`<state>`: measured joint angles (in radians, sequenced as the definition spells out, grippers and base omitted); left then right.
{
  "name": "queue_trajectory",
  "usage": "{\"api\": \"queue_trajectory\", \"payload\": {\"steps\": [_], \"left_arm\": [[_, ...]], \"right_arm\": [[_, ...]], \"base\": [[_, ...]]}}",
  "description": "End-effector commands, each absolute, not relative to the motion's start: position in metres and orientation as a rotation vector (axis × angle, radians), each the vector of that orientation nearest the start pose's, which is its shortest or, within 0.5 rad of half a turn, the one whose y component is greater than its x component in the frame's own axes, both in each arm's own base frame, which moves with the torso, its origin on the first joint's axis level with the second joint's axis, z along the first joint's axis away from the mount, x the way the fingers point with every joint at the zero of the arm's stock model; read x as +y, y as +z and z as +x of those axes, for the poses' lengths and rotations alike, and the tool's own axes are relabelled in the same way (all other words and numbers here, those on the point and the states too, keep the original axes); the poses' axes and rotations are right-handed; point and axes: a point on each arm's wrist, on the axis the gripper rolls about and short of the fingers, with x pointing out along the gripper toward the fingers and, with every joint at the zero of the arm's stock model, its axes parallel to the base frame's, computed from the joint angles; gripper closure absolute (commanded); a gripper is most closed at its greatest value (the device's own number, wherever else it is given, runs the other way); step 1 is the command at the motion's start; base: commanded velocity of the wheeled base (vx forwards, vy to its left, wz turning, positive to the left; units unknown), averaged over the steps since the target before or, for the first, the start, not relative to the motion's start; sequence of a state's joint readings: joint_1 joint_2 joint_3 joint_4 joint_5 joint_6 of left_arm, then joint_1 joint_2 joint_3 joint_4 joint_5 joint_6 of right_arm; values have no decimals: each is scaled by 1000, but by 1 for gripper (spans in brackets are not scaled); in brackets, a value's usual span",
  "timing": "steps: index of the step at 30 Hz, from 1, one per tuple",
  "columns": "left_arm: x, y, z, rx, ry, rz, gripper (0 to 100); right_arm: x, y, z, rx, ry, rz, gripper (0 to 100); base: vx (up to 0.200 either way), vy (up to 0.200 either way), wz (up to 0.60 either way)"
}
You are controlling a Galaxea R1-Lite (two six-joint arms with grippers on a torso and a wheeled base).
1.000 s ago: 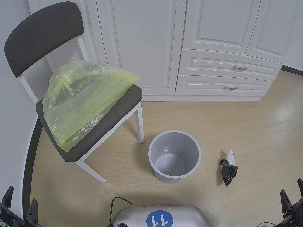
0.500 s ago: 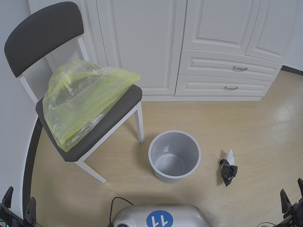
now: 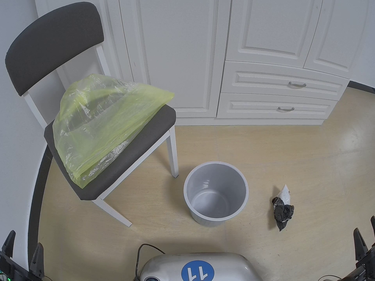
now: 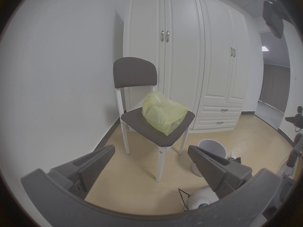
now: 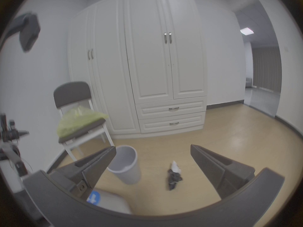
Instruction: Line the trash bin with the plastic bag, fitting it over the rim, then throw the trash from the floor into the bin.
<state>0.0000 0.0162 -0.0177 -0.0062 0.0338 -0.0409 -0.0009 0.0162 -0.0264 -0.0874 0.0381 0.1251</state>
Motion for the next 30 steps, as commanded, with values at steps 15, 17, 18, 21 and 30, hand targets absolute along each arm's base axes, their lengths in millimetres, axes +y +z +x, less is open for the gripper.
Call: {"api": "queue_trajectory", "payload": {"steps": [15, 17, 18, 21, 30], "left_arm": [[0, 136, -42, -244, -33, -77, 0], [0, 134, -41, -197, -37, -75, 0], [0, 133, -39, -170, -39, -76, 0], [1, 139, -36, -136, -69, -70, 0], [1, 174, -1, 51, -87, 57, 0]], "right_arm": [[2, 105, -31, -124, 111, 45, 0], [2, 110, -31, -126, 111, 45, 0], [2, 113, -30, -107, 112, 46, 0], [2, 124, -33, -34, 101, 50, 0], [2, 163, -28, 127, 110, 57, 0]], "base": [[0, 0, 0], [0, 0, 0], [0, 0, 0], [0, 0, 0], [0, 0, 0]]}}
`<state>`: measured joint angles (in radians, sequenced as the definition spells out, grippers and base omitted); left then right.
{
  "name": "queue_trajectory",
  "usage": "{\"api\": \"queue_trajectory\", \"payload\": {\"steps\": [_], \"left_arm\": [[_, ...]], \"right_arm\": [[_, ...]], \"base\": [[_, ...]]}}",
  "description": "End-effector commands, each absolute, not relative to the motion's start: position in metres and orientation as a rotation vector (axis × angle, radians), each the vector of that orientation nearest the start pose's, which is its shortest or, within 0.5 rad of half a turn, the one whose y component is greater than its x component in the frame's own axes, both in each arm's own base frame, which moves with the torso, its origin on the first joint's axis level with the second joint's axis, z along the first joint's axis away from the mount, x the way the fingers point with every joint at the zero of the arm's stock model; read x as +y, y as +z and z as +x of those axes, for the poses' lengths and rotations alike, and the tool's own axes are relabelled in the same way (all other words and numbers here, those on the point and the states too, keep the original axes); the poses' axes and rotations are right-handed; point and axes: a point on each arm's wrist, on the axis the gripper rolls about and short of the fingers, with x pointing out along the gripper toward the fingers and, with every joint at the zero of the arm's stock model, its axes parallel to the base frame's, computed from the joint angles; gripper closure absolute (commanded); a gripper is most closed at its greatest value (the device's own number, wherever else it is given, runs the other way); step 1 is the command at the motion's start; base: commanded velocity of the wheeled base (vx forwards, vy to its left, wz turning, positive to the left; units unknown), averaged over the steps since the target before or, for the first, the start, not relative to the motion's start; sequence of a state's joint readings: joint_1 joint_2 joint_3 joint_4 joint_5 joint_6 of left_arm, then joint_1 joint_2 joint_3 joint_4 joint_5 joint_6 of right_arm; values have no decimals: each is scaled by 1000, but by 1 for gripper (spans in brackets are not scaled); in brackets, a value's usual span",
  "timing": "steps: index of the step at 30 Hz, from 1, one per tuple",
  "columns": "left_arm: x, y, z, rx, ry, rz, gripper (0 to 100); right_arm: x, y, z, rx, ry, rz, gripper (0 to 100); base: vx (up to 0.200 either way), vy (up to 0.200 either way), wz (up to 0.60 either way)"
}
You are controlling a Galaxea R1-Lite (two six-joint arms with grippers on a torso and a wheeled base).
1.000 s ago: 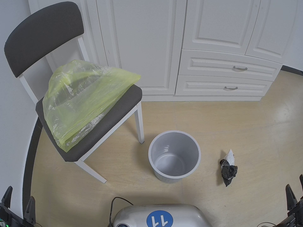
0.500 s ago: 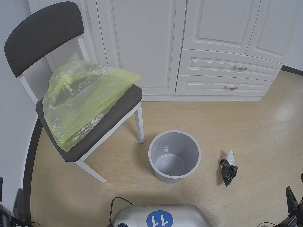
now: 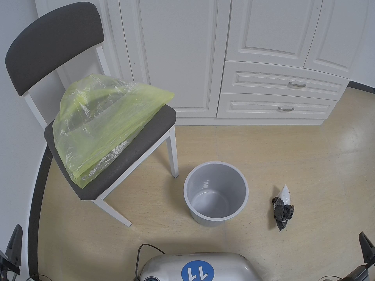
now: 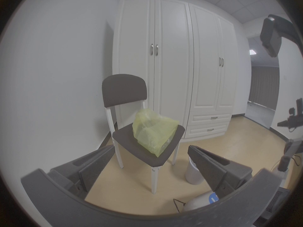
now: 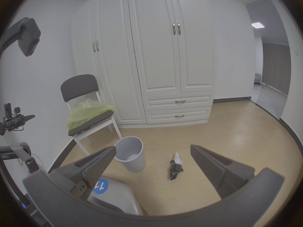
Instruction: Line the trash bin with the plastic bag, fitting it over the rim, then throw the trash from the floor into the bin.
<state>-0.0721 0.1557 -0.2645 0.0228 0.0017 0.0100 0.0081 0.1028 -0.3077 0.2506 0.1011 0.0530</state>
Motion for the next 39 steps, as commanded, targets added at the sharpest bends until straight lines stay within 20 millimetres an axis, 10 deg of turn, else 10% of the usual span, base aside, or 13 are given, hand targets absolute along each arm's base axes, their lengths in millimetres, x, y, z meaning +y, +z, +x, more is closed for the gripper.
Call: {"api": "queue_trajectory", "payload": {"steps": [1, 14, 39], "left_arm": [[0, 178, 2, 60, -88, 58, 0], [-2, 197, 28, 142, -88, 54, 0], [-7, 208, 91, 208, -75, 54, 0]], "right_arm": [[2, 166, -25, 139, 110, 57, 0], [1, 220, 25, 270, 36, -11, 0], [0, 243, 111, 218, 84, -18, 0]], "base": [[0, 0, 0], [0, 0, 0], [0, 0, 0]]}}
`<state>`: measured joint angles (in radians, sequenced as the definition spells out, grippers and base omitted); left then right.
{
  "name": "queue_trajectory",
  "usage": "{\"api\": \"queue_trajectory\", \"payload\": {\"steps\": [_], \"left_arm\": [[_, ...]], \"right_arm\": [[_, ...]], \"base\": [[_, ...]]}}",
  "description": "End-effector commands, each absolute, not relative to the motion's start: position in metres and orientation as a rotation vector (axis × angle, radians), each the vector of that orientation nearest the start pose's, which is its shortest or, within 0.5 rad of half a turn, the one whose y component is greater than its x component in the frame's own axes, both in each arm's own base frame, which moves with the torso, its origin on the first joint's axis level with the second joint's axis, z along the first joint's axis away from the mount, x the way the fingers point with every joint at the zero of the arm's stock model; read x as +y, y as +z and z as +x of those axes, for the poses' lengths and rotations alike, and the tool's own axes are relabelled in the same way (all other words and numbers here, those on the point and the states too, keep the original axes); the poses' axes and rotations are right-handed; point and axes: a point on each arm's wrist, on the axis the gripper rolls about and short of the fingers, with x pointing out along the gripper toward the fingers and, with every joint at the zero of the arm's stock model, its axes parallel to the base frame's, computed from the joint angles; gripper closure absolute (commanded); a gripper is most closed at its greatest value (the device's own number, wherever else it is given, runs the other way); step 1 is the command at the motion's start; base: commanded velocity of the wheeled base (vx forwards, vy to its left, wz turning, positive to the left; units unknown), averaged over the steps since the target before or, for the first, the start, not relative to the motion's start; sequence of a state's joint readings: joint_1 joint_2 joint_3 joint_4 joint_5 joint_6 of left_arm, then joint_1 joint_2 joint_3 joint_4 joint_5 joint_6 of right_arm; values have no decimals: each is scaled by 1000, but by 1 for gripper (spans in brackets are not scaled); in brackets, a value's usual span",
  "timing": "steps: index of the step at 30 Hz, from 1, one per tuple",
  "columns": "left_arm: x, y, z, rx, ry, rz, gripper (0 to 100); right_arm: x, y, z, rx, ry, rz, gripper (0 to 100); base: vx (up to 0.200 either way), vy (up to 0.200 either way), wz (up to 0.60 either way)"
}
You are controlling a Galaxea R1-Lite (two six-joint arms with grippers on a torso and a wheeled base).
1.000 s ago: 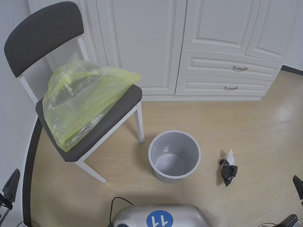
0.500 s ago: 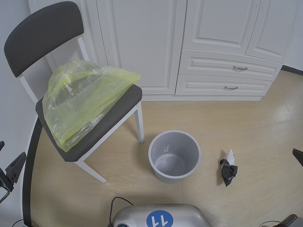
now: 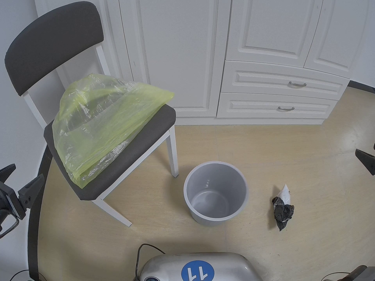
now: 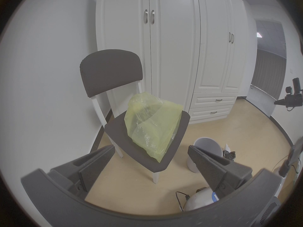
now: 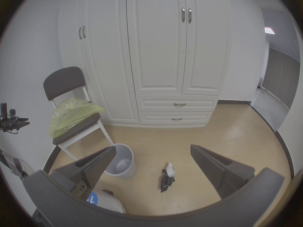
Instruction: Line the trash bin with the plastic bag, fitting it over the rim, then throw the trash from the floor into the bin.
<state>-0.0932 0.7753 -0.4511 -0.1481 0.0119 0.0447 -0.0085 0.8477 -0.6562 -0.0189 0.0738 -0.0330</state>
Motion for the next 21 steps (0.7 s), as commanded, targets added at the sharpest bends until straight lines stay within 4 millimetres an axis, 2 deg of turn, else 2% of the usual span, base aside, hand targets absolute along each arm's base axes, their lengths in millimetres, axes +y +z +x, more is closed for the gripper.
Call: {"api": "queue_trajectory", "payload": {"steps": [1, 7, 10, 15, 21], "left_arm": [[-7, 211, 94, 204, -72, 55, 0], [-8, 217, 98, 187, -76, 54, 0], [-9, 216, 108, 222, -80, 56, 0], [-12, 202, 126, 329, -68, 70, 0], [-33, 200, 147, 374, -18, 139, 0]], "right_arm": [[-1, 243, 113, 222, 80, -14, 0], [-2, 238, 119, 250, 77, -9, 0], [-1, 231, 126, 292, 78, -4, 0], [6, 217, 123, 337, 124, 53, 0], [23, 226, 132, 288, 136, 118, 0]], "base": [[0, 0, 0], [0, 0, 0], [0, 0, 0], [0, 0, 0], [0, 0, 0]]}}
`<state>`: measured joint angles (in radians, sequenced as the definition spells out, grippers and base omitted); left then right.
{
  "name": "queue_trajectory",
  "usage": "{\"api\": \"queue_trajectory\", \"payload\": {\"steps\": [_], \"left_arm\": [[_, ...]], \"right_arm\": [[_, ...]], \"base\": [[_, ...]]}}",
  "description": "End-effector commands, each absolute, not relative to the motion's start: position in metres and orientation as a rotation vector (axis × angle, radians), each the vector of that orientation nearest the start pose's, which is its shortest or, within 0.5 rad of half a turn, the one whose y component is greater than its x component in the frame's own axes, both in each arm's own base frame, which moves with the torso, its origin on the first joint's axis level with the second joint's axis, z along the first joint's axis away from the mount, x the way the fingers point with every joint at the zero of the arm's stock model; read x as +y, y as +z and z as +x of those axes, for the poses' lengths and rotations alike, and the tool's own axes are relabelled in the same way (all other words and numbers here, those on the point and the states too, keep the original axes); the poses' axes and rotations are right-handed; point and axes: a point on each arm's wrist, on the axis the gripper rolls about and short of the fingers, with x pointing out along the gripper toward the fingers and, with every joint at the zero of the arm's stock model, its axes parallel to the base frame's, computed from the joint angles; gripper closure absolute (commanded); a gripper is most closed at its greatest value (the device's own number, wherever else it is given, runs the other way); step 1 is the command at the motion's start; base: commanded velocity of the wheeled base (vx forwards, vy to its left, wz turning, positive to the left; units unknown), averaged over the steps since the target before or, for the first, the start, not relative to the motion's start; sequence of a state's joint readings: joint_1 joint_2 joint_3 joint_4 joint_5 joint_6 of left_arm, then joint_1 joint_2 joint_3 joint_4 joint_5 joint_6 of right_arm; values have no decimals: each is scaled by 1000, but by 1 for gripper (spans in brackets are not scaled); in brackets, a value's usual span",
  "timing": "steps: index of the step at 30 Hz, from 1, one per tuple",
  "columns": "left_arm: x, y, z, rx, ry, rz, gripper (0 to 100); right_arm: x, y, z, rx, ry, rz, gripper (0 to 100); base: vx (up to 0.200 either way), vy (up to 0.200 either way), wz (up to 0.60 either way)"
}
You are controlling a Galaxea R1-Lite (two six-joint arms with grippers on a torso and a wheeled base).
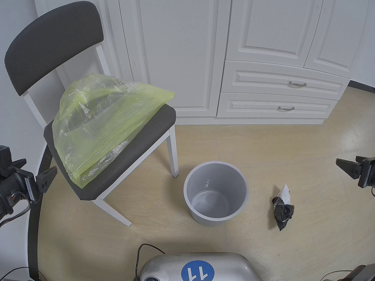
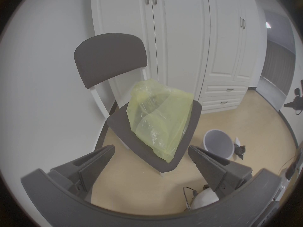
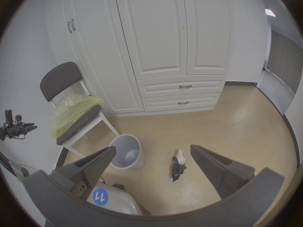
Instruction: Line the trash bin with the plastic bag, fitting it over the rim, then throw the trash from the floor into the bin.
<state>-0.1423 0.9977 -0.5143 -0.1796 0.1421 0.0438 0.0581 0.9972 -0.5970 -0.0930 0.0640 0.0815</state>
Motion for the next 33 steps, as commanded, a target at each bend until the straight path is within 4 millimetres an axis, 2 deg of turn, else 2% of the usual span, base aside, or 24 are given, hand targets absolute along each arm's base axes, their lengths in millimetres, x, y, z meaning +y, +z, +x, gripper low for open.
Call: {"api": "queue_trajectory", "payload": {"steps": [1, 7, 12, 19, 25, 33], "left_arm": [[-40, 200, 147, 376, -22, 159, 0], [-63, 200, 140, 361, -44, 226, 0], [-70, 175, 147, 449, 18, 298, 0], [-80, 152, 161, 540, 79, 357, 0], [-88, 136, 183, 557, 181, 365, 0], [-79, 133, 202, 545, 266, 340, 0]], "right_arm": [[29, 228, 134, 265, 130, 134, 0], [65, 231, 153, 224, 35, 181, 0], [87, 226, 160, 246, 24, 191, 0], [88, 222, 159, 262, 23, 174, 0], [86, 223, 157, 259, 26, 173, 0], [84, 224, 156, 250, 27, 181, 0]], "base": [[0, 0, 0], [0, 0, 0], [0, 0, 0], [0, 0, 0], [0, 0, 0], [0, 0, 0]]}}
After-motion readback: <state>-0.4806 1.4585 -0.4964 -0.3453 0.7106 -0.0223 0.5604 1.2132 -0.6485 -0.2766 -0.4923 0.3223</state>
